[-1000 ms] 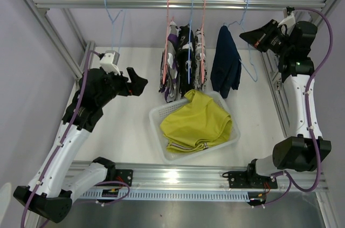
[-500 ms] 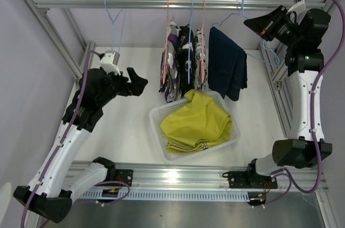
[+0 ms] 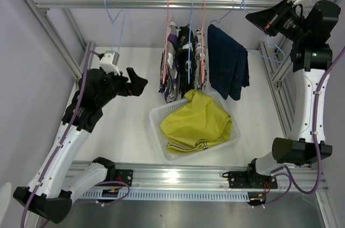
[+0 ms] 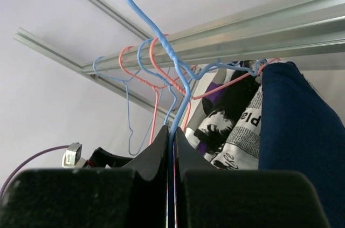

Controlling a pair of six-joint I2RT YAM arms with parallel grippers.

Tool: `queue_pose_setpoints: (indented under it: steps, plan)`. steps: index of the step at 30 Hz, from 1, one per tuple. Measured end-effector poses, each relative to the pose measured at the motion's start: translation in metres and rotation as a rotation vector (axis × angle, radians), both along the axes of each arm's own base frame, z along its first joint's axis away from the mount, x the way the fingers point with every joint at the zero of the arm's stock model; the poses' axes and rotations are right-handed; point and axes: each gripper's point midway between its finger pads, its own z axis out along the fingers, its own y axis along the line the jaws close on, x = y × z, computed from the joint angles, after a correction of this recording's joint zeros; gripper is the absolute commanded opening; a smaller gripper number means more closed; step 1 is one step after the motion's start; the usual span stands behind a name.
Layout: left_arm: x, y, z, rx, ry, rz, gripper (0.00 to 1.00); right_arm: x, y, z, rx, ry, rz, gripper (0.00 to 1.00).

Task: Remove the trousers from the hanger
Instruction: Pick up the hanger from the clothesline.

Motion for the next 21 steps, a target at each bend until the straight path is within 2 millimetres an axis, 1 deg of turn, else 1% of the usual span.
queue_pose_setpoints:
  steps: [3, 6, 9, 13, 15, 18, 20, 21]
  plan:
    - [-0.001, -0.001, 0.000, -0.002, 0.001, -0.006, 0.99, -0.008, 0.001, 0.006, -0.001, -0.017, 0.000, 0.00]
    - [-0.001, -0.001, 0.000, -0.002, 0.000, -0.008, 0.99, -0.019, 0.002, 0.006, -0.003, -0.039, -0.001, 0.00]
    - [-0.001, -0.002, 0.000, -0.004, 0.000, -0.013, 0.99, -0.031, 0.003, 0.001, -0.005, -0.054, -0.001, 0.00]
    - [-0.002, -0.002, 0.001, -0.005, -0.002, -0.016, 1.00, -0.039, 0.005, -0.009, -0.002, -0.050, -0.001, 0.00]
    - [-0.003, -0.002, 0.002, -0.007, -0.005, -0.019, 0.99, -0.043, 0.005, -0.010, -0.003, -0.049, -0.002, 0.00]
    - [-0.007, -0.003, 0.006, -0.013, -0.016, -0.028, 0.99, -0.053, 0.005, -0.006, -0.004, -0.060, -0.014, 0.00]
    - [-0.011, -0.005, 0.010, -0.021, -0.028, -0.046, 0.99, -0.065, 0.005, 0.001, -0.008, -0.081, -0.029, 0.00]
    - [-0.014, -0.006, 0.014, -0.028, -0.038, -0.060, 1.00, -0.074, 0.005, 0.006, -0.011, -0.095, -0.039, 0.00]
